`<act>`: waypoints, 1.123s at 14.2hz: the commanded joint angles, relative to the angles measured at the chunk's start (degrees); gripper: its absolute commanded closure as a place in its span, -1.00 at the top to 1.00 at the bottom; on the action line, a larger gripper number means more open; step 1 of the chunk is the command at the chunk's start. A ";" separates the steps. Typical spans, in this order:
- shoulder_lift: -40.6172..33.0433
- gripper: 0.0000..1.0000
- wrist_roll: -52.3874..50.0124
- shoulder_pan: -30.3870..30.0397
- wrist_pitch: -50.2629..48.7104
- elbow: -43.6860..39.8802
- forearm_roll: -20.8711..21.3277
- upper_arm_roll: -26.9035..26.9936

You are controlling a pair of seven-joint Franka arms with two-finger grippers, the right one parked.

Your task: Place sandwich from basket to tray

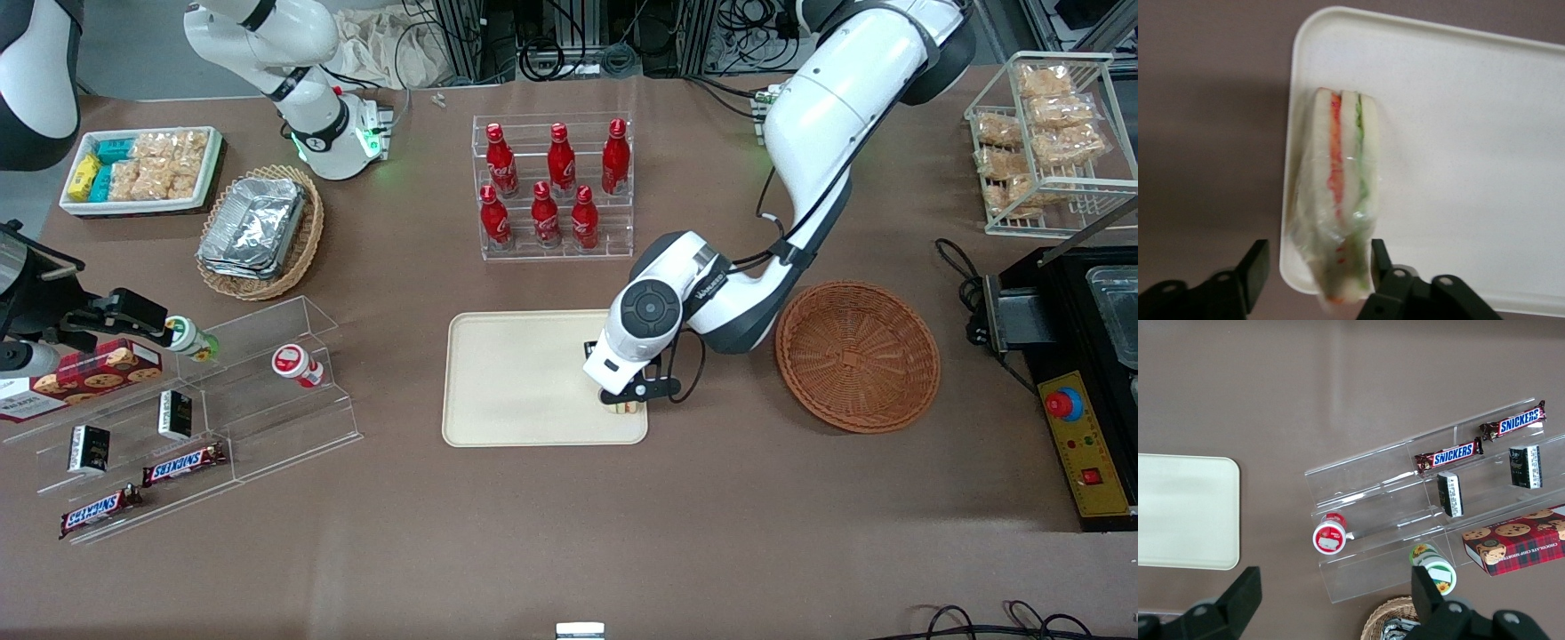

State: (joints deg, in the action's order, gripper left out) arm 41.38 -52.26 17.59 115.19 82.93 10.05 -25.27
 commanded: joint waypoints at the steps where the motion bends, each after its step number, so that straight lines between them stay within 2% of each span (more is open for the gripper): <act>1: -7.70 1.00 -0.31 -3.33 -7.76 0.56 0.94 0.23; 5: -17.01 1.00 14.78 -12.20 -18.57 0.56 0.15 0.23; 9: -23.17 1.00 37.27 -22.58 -24.74 0.56 0.41 0.31; 13: -27.66 1.00 40.13 -30.41 -27.03 -0.49 0.23 0.40; 16: -27.85 1.00 41.88 -35.95 -31.50 -4.35 0.14 0.31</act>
State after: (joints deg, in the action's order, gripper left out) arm 13.95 -12.21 -15.22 86.75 80.72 10.15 -24.16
